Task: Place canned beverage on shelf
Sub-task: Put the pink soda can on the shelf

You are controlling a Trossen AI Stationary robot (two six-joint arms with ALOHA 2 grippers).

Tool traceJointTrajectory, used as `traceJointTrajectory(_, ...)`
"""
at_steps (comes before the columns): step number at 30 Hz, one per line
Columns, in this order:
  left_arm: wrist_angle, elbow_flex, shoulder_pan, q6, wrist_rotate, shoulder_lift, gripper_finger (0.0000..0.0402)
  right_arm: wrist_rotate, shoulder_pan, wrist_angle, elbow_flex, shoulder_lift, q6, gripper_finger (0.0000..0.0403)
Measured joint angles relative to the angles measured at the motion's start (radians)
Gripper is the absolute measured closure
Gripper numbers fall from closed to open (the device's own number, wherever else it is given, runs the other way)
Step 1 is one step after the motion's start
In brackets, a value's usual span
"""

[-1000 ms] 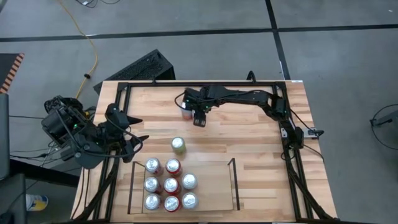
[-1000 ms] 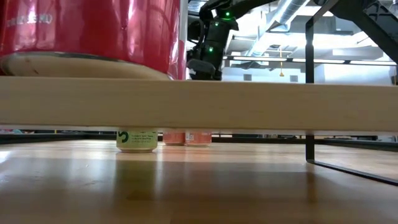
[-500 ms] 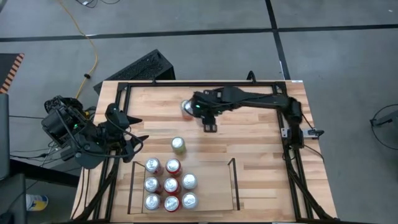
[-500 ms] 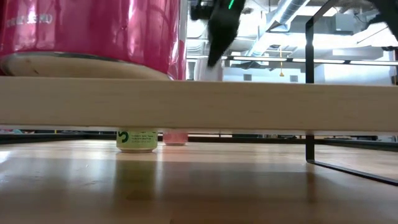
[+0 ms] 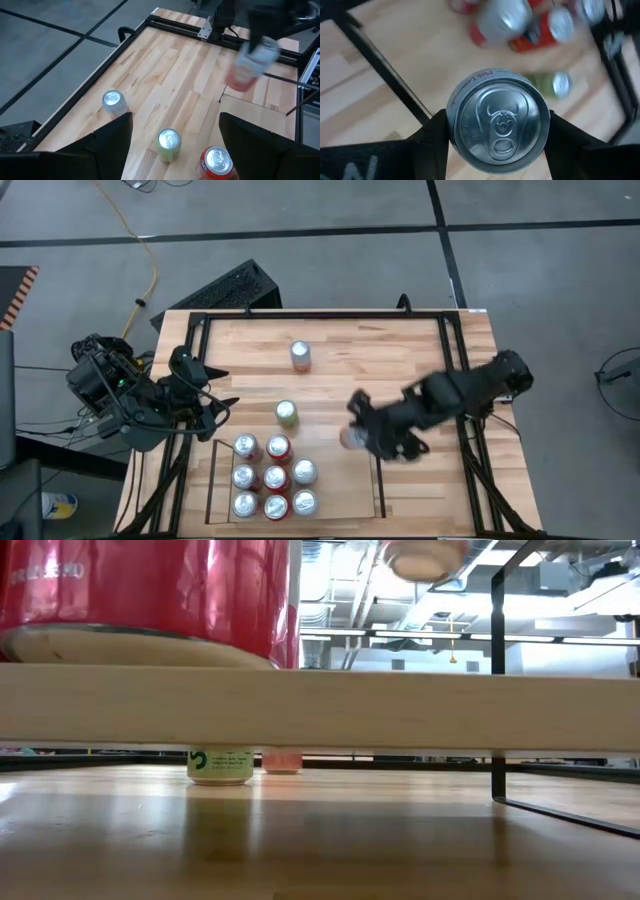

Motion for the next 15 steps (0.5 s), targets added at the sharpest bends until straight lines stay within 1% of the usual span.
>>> traceJointTrajectory(3,0.001,0.0,0.0,-0.012,-0.001,0.0,0.012,0.026,0.089,0.074,-0.001,0.02,-0.026,0.017)
traceJointTrajectory(6,0.002,0.0,0.0,-0.015,-0.002,0.0,0.012,0.028,0.141,0.152,0.001,0.056,-0.073,0.0172)
traceJointTrajectory(10,0.003,0.0,0.0,-0.018,-0.002,0.0,0.012,0.031,0.199,0.16,0.0,0.109,-0.137,0.0174)
traceJointTrajectory(13,0.004,0.0,0.0,-0.027,-0.002,0.0,0.012,0.027,0.225,0.161,0.0,0.147,-0.096,0.0171)
traceJointTrajectory(15,0.004,0.0,0.0,-0.035,-0.002,0.0,0.012,0.002,0.231,0.143,-0.001,0.156,-0.08,0.0171)
